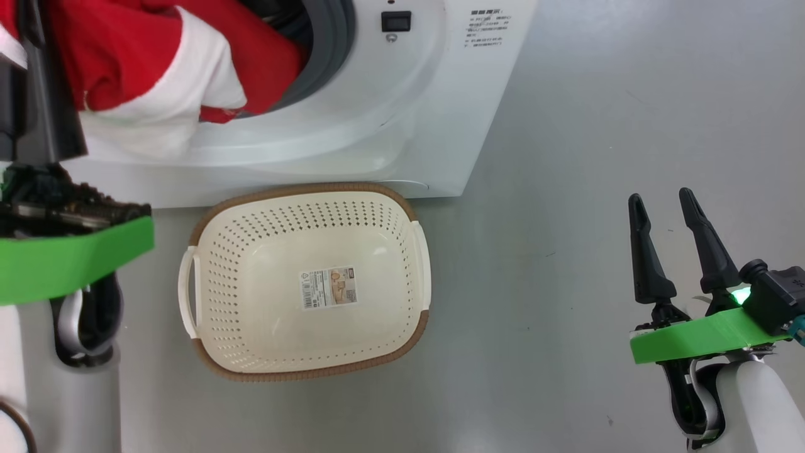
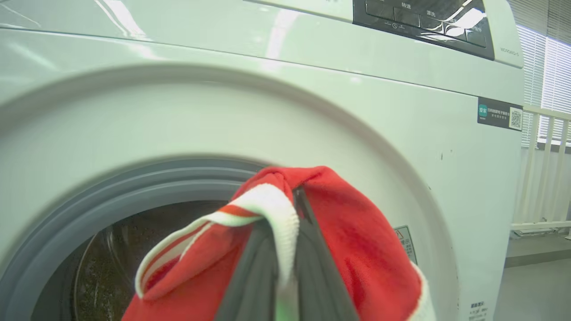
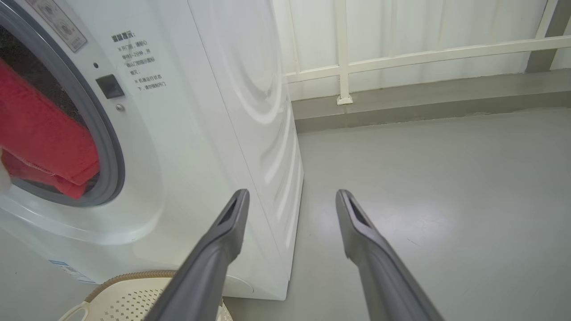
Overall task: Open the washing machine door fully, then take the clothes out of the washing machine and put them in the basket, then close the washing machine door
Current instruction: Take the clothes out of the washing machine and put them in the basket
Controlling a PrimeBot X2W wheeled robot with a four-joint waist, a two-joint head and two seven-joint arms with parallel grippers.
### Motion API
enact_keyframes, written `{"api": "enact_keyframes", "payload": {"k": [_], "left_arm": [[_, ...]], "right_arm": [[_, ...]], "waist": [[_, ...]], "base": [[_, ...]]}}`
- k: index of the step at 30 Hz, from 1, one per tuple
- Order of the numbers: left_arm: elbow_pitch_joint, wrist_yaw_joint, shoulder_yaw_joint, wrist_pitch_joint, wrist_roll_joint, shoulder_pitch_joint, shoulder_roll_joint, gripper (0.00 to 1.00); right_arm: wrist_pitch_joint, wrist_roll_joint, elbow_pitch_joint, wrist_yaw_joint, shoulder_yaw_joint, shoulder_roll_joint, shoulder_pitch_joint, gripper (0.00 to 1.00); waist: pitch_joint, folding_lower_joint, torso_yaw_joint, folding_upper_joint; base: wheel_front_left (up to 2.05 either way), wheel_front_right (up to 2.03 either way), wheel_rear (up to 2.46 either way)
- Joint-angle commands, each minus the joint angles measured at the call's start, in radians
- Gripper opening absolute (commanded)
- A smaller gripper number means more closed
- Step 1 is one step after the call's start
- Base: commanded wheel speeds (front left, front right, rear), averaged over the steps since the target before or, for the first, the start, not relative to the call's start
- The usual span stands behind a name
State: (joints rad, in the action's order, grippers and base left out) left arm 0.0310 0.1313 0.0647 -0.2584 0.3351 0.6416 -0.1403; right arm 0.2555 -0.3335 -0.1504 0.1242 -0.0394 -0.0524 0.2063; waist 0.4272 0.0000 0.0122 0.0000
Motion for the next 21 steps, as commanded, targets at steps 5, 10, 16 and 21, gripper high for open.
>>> {"api": "enact_keyframes", "payload": {"k": [5,10,16,21], "left_arm": [[0.024,-0.001,0.015,-0.003,0.001,-0.053,-0.024,0.00],[-0.024,-0.001,0.008,-0.003,0.003,-0.105,-0.011,0.00],[-0.119,-0.001,-0.001,-0.003,0.000,-0.152,0.019,0.00],[-0.213,-0.001,-0.052,-0.003,-0.011,-0.155,0.026,0.00]], "right_arm": [[0.006,0.009,0.026,0.007,0.025,0.000,-0.008,1.00],[0.006,0.007,0.027,0.007,0.028,0.001,-0.002,1.00],[0.006,0.007,0.038,0.007,0.024,0.001,0.011,1.00],[0.006,0.012,0.048,0.007,0.023,0.001,0.031,1.00]], "waist": [[0.008,0.0000,0.000,0.0000],[0.022,0.0000,-0.005,0.0000],[0.068,0.0000,-0.006,0.0000],[0.122,0.0000,-0.006,0.0000]], "base": [[0.00,0.00,0.00],[0.00,0.00,0.00],[0.00,0.00,0.00],[0.00,0.00,0.00]]}}
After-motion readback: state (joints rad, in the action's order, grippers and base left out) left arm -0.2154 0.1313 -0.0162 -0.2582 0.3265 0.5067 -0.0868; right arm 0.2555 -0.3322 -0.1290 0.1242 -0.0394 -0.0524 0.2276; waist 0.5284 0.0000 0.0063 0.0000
